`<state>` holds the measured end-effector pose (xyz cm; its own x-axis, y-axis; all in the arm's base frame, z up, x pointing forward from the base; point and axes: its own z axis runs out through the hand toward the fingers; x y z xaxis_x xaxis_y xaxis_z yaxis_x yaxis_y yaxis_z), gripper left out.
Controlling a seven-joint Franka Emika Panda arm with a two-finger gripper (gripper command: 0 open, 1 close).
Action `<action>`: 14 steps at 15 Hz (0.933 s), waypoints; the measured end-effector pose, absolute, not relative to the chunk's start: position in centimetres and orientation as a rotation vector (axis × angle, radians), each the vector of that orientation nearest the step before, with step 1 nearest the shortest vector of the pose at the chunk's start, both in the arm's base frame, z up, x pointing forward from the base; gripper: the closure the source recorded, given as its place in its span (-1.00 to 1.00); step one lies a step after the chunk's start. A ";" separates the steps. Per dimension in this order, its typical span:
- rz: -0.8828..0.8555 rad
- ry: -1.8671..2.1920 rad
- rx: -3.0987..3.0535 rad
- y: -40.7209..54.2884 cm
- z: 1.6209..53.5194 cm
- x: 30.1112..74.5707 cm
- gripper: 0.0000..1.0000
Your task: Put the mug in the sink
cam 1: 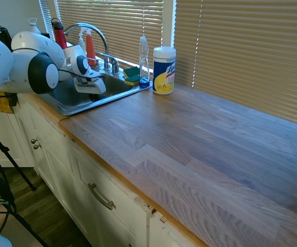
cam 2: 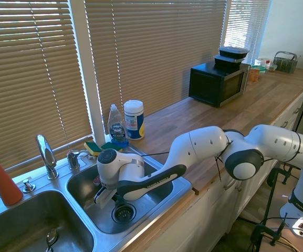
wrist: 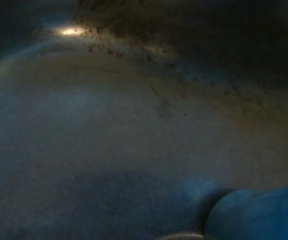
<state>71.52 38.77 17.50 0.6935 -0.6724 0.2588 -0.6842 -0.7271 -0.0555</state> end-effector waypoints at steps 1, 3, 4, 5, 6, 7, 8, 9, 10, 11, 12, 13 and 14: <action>0.403 -1.148 2.852 38.8 17.6 71.6 1.00; 0.388 -1.162 2.849 38.7 17.6 71.7 -1.00; 0.389 -1.166 2.848 38.7 17.6 71.8 -1.00; 0.390 -1.167 2.844 38.8 17.6 71.8 -1.00; 0.391 -1.166 2.843 38.9 17.6 71.7 -1.00; 0.391 -1.164 2.842 38.9 17.6 71.7 -1.00; 0.391 -1.164 2.841 38.9 17.6 71.7 -1.00; 0.395 -1.165 2.843 38.9 17.8 71.7 -1.00; 0.402 -1.167 2.845 39.0 18.0 71.8 -1.00; 0.408 -1.167 2.847 39.0 18.3 71.9 -1.00; 0.417 -1.168 2.847 39.0 18.6 72.0 -1.00; 0.426 -1.170 2.849 39.0 19.0 72.1 -1.00; 0.434 -1.169 2.850 39.1 19.5 72.1 -1.00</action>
